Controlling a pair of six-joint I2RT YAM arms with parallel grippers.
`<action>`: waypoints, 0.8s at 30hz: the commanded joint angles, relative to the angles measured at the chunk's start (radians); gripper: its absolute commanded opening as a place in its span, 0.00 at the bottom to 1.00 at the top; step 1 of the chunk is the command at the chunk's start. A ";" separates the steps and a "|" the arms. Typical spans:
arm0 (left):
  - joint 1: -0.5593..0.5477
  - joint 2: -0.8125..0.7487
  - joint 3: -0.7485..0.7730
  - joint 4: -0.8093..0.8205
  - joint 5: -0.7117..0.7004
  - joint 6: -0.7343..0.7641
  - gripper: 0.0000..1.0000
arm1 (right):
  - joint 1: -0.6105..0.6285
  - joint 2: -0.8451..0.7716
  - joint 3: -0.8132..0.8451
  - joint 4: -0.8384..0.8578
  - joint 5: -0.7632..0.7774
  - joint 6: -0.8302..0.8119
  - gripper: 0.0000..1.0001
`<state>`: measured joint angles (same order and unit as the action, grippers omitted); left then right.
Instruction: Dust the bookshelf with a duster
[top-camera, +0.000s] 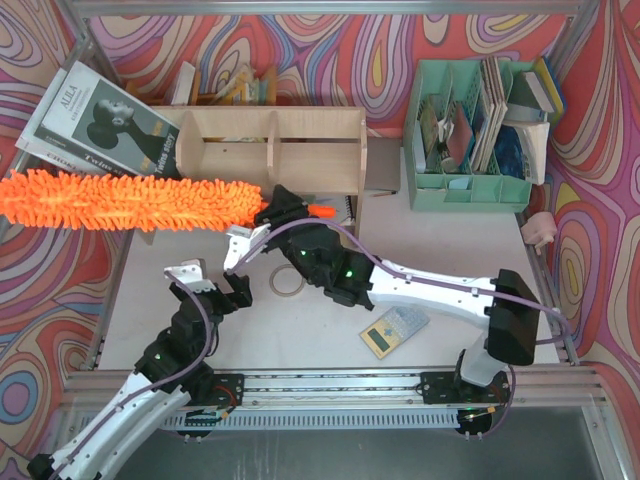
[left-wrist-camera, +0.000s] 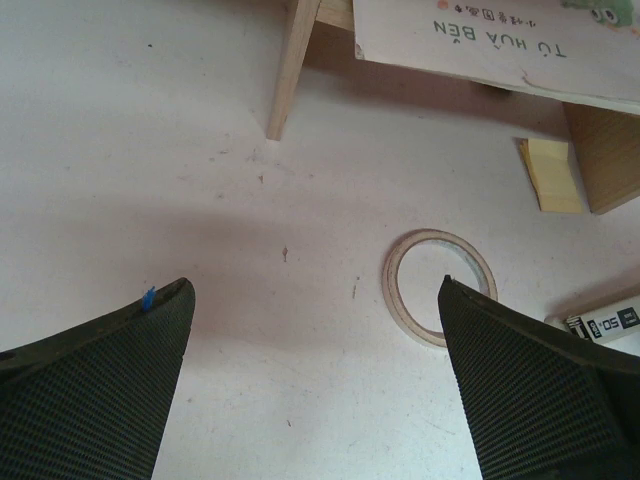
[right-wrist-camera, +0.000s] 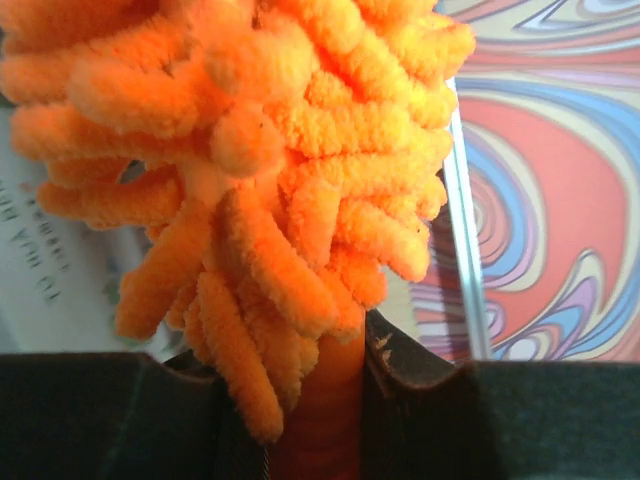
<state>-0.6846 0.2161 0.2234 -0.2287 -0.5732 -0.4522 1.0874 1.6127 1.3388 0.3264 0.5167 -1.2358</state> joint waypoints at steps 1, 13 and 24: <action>0.003 -0.032 -0.007 0.008 -0.015 -0.003 0.98 | -0.044 0.028 0.040 0.361 -0.119 -0.250 0.00; 0.003 -0.041 -0.007 0.003 -0.016 -0.005 0.99 | -0.155 0.151 0.195 0.438 -0.252 -0.361 0.00; 0.003 -0.040 -0.007 0.005 -0.016 -0.005 0.99 | -0.199 0.229 0.221 0.379 -0.219 -0.345 0.00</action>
<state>-0.6846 0.1867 0.2234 -0.2295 -0.5762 -0.4526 0.8989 1.8351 1.5211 0.6567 0.2874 -1.5715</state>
